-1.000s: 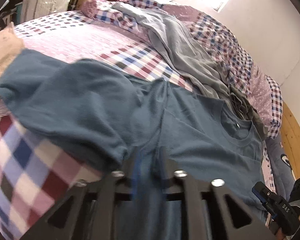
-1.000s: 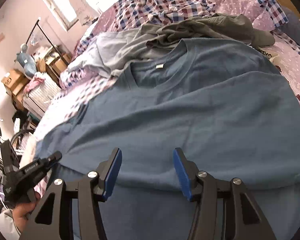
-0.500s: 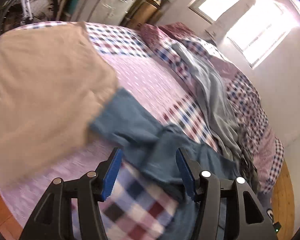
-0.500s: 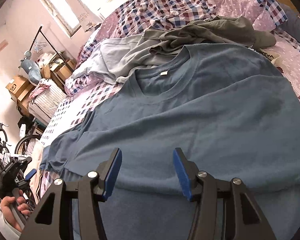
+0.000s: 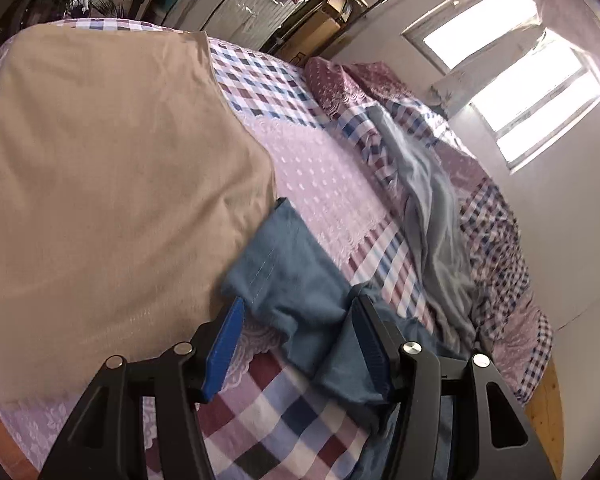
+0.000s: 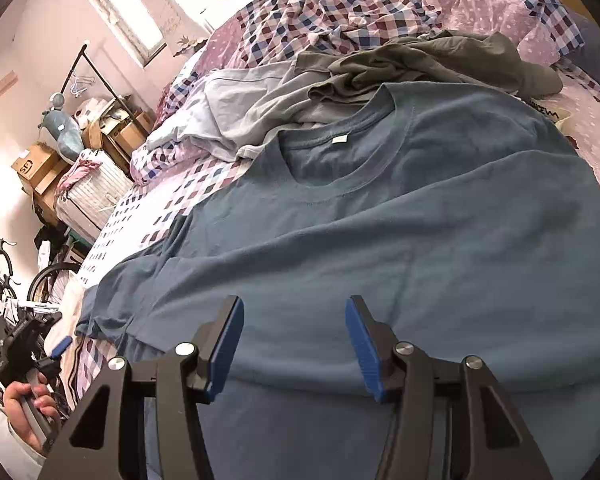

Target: Fold clothes

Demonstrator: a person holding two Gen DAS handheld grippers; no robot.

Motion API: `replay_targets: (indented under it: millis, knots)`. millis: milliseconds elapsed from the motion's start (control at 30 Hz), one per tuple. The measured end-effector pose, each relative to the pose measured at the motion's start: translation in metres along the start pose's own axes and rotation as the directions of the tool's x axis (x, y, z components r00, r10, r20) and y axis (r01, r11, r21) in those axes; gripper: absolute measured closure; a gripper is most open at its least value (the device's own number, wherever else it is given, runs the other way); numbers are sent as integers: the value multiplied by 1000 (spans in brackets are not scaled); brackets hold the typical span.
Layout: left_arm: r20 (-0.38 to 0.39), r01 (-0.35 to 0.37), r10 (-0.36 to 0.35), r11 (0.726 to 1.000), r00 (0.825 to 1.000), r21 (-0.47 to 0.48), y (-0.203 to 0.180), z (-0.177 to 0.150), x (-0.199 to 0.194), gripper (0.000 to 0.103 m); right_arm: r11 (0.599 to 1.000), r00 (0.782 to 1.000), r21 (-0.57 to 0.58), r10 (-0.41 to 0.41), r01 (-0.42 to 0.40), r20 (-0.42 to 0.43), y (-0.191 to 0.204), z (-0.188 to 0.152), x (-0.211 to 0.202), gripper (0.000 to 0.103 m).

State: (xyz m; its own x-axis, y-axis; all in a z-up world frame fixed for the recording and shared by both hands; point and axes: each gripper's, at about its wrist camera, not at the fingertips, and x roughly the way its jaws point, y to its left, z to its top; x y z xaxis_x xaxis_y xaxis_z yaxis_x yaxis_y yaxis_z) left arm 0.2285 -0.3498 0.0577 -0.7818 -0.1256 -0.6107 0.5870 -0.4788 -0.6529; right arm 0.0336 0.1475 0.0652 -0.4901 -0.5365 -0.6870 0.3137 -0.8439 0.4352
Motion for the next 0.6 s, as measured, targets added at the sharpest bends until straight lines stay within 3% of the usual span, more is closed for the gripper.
replay_targets:
  millis: [133,267,433,600]
  knots:
    - [12,43,-43,999,999,-22,7,1,1,44,1000,1000,0,-3,3,-1,0,0,2,47]
    - [-38,172,-172,985,984,-5,-5,-6,6,44,1000,1000,-13,-3,3,-3,4,-1,2,47]
    - [-139,166,-152,981,979,96,-33,-25,30,45,1000,1000,-28,-10,10,-16,8,-3,8,47]
    - [-169,139,-116,982,979,130,-39,-30,42,53,999,999,-42,-16,15,-32,11,-7,15,47]
